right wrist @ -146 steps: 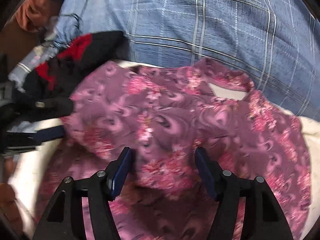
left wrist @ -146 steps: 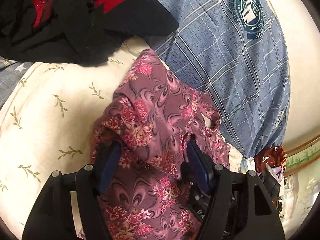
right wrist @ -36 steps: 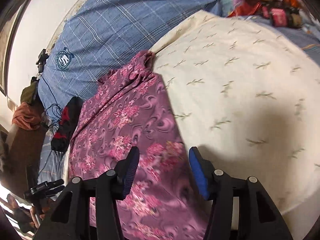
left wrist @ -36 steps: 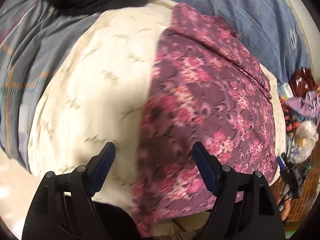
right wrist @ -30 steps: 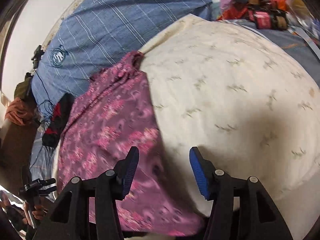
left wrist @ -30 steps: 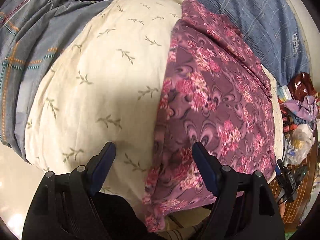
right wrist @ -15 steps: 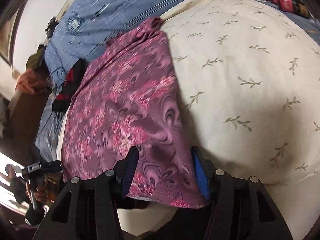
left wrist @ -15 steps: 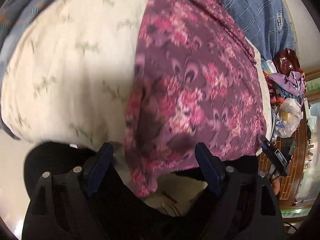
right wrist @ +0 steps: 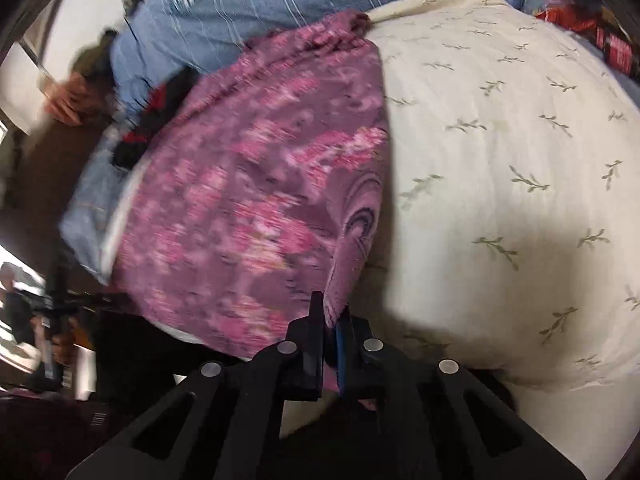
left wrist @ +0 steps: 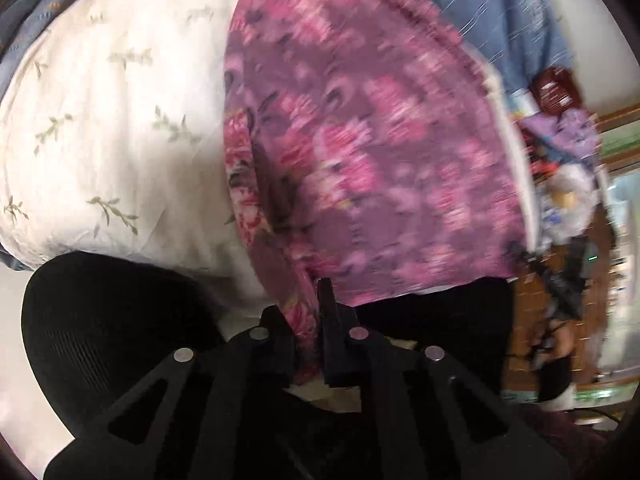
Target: Fold small clothes
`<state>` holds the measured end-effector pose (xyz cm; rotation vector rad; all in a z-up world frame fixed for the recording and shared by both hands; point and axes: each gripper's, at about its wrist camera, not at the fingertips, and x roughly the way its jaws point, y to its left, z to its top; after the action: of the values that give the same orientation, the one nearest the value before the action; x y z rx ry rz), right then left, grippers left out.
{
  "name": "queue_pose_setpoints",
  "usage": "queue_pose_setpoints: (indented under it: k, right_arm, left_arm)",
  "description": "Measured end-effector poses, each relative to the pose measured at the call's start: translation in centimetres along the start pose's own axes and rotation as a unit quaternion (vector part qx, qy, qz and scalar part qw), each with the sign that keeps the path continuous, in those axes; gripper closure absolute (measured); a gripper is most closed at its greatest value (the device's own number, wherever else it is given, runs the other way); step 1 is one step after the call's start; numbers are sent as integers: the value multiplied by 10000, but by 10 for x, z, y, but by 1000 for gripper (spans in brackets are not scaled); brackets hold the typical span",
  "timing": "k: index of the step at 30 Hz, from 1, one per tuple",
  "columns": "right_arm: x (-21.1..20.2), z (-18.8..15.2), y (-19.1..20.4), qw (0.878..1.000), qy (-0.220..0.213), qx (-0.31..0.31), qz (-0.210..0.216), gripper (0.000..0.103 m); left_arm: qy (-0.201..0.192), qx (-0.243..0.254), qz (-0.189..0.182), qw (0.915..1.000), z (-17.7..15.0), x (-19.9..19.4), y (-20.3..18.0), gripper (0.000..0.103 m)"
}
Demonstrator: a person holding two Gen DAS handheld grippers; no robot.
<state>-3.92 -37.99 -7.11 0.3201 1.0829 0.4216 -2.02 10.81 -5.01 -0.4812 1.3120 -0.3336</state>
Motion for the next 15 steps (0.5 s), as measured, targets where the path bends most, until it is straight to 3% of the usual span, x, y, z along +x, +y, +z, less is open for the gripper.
queue_pose_setpoints:
  k: [8,15]
  right_arm:
    - [-19,18,5,9895,-628,556,1174,99]
    - [-25,52,9,9710,-1146,926,1882,99]
  left_arm:
    - [-815,21,-661,9945,23,-47,-18,96]
    - [-1177,-98,-684,9906,62,-54,-22,97]
